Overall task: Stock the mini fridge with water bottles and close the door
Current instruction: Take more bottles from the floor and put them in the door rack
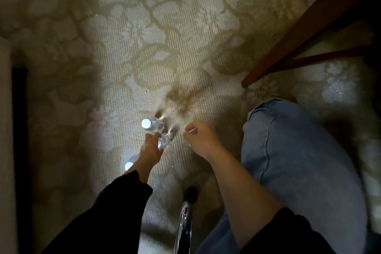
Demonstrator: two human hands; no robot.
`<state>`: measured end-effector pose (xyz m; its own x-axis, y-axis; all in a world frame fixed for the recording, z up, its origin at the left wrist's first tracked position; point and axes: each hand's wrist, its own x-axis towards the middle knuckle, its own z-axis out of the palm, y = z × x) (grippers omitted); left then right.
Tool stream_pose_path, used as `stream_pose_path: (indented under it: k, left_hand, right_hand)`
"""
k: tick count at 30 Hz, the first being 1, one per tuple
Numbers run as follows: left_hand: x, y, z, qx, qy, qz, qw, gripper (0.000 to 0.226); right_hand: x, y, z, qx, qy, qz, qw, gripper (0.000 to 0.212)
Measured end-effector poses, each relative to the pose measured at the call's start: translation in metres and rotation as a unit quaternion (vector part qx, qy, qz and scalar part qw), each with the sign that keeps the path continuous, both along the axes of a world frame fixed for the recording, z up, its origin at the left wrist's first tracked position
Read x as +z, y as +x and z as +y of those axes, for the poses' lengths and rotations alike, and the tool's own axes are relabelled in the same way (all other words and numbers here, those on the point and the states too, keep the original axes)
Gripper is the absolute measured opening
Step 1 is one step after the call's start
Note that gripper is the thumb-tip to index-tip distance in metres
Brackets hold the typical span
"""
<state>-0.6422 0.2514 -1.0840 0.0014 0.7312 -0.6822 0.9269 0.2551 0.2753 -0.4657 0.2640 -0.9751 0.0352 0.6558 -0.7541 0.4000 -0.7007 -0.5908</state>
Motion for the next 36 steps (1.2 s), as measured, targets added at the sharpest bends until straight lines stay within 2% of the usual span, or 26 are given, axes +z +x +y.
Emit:
stream_pose_path:
  k: [4,9,14,18,22,29,31,36]
  left_hand:
    - [-0.004,0.002,0.003,0.005,0.035,-0.009,0.999,0.034]
    - [0.012,0.019,-0.002,0.0,0.062,-0.041,0.997,0.034]
    - [0.055,0.028,0.002,-0.015,0.108,-0.128,0.986,0.017]
    - [0.113,0.047,0.005,-0.076,0.158,-0.185,0.967,0.018]
    - [0.188,0.073,0.007,-0.154,0.216,-0.206,0.942,0.022]
    - [0.323,0.108,-0.002,-0.219,0.325,-0.245,0.887,0.026]
    - [0.354,0.114,-0.005,-0.224,0.341,-0.271,0.872,0.021]
    - [0.427,0.131,-0.018,-0.251,0.353,-0.331,0.838,0.012]
  right_hand:
    - [0.001,0.006,0.0,-0.004,-0.007,0.008,1.0,0.011]
    - [0.009,0.015,-0.006,-0.006,-0.012,0.003,1.0,0.018]
    - [0.029,0.028,-0.025,0.016,-0.007,-0.011,1.0,0.017]
    - [0.06,0.038,-0.049,0.042,0.007,-0.026,0.999,0.038]
    - [0.095,0.043,-0.072,0.047,0.08,-0.065,0.994,0.061]
    - [0.159,0.048,-0.091,-0.052,0.294,-0.074,0.952,0.082]
    - [0.176,0.051,-0.092,-0.079,0.334,-0.053,0.938,0.083]
    - [0.239,0.065,-0.109,-0.126,0.419,-0.036,0.899,0.064]
